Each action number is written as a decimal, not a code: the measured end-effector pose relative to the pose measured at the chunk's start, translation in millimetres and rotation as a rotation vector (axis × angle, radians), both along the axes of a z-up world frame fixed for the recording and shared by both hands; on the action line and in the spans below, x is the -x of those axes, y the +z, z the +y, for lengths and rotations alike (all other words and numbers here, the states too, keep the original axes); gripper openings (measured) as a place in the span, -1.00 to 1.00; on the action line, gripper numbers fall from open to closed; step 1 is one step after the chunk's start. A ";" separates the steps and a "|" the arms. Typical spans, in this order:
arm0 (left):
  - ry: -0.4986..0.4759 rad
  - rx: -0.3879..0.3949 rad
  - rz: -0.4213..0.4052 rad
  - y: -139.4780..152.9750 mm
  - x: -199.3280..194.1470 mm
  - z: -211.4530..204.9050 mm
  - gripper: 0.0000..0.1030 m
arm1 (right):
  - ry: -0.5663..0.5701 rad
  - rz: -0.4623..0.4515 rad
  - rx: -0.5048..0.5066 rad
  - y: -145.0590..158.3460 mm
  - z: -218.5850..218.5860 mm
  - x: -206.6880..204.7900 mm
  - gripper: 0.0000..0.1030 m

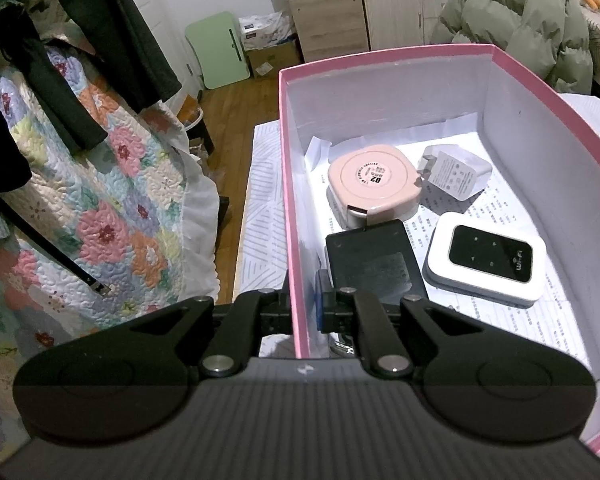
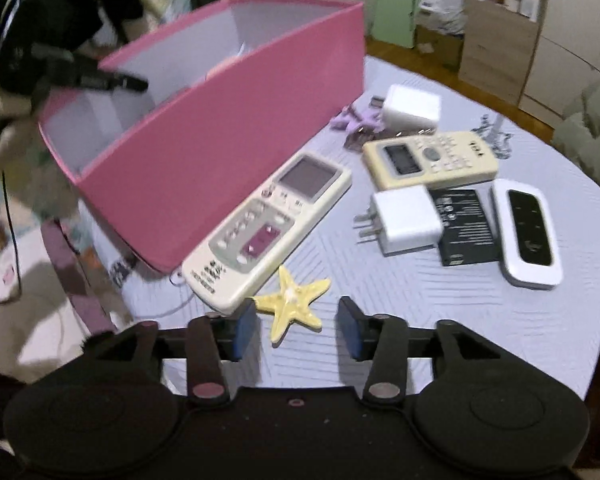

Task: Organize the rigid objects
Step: 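Grasp the yellow star keychain with the right gripper and carry it to the box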

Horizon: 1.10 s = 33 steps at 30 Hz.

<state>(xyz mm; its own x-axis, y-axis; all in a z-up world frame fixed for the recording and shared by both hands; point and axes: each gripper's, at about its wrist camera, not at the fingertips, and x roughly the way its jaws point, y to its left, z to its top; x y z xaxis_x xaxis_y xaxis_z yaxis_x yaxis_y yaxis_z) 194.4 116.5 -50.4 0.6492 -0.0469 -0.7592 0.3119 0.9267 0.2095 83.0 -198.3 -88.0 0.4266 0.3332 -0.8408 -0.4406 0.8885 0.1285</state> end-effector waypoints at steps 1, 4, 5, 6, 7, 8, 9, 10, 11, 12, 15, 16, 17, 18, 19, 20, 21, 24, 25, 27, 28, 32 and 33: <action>0.000 -0.003 0.001 -0.2 0.1 0.0 -0.85 | 0.009 0.004 0.013 -3.4 2.9 -2.3 0.08; 0.000 -0.006 0.005 -0.4 0.0 0.0 -0.85 | 0.052 -0.045 0.059 -9.1 12.0 -2.8 -0.03; 0.000 -0.006 0.006 0.0 -0.6 -1.1 -0.85 | 0.070 -0.050 0.066 -7.9 14.0 -2.2 -0.29; 0.000 -0.007 0.005 -0.2 -0.9 -1.3 -0.85 | 0.063 -0.039 0.059 -5.6 13.2 -3.3 -0.33; 0.001 -0.005 0.005 -0.3 -1.0 -0.9 -0.85 | 0.045 -0.025 0.051 -3.9 11.2 -4.9 -0.33; 0.001 -0.002 0.006 -0.3 -1.2 -0.8 -0.85 | 0.030 -0.027 0.054 -2.4 9.6 -5.5 -0.33; 0.001 -0.002 0.006 -0.4 -1.4 -1.0 -0.85 | 0.019 -0.034 0.062 -1.5 8.4 -5.8 -0.33; 0.000 -0.003 0.006 -0.3 -1.3 -0.9 -0.85 | 0.000 -0.039 0.068 0.1 6.1 -5.8 -0.33; -0.001 -0.006 0.004 -0.4 -1.1 -0.8 -0.85 | -0.012 -0.040 0.067 1.4 4.0 -6.3 -0.33; -0.001 -0.006 0.004 -0.4 -1.6 -0.5 -0.85 | -0.020 -0.042 0.067 3.2 2.5 -6.2 -0.33; -0.002 -0.005 0.006 -0.4 -2.0 -0.5 -0.85 | -0.037 -0.067 0.090 11.9 2.1 -4.8 -0.33; -0.001 -0.005 0.007 -0.5 -2.3 -0.4 -0.85 | -0.040 -0.073 0.095 14.9 2.7 -5.2 -0.33; -0.002 -0.006 0.007 -0.5 -2.3 -0.3 -0.85 | -0.041 -0.081 0.099 19.7 3.6 -5.2 -0.33; -0.002 -0.006 0.006 -0.4 -2.3 -0.4 -0.85 | -0.039 -0.089 0.103 24.1 4.9 -5.9 -0.33; -0.001 -0.007 0.007 -0.4 -2.4 -0.5 -0.85 | -0.039 -0.099 0.108 29.6 6.6 -6.4 -0.33; -0.002 -0.007 0.007 -0.5 -2.6 0.1 -0.85 | -0.039 -0.112 0.114 36.4 9.0 -6.7 -0.33; -0.003 -0.006 0.006 -0.4 -2.4 -0.5 -0.85 | -0.040 -0.127 0.115 43.3 11.1 -7.1 -0.33; -0.004 -0.004 0.007 -0.4 -3.3 0.2 -0.85 | -0.057 -0.185 0.112 64.5 19.2 -8.3 -0.33; -0.003 -0.005 0.007 -0.4 -2.9 -0.3 -0.85 | -0.062 -0.208 0.106 70.7 22.1 -9.7 -0.33; -0.004 -0.003 0.006 -0.7 -2.7 -2.0 -0.85 | -0.066 -0.244 0.073 84.9 27.7 -12.6 -0.33; -0.004 -0.003 0.006 -0.9 -2.5 -2.4 -0.85 | -0.063 -0.263 0.057 91.4 31.2 -14.1 -0.33; -0.004 0.001 0.007 -1.0 -2.4 -2.8 -0.85 | -0.035 -0.324 -0.020 111.5 47.4 -16.7 -0.32; -0.004 0.002 0.007 -1.3 -2.4 -3.3 -0.85 | -0.024 -0.326 -0.045 113.1 50.7 -17.7 -0.32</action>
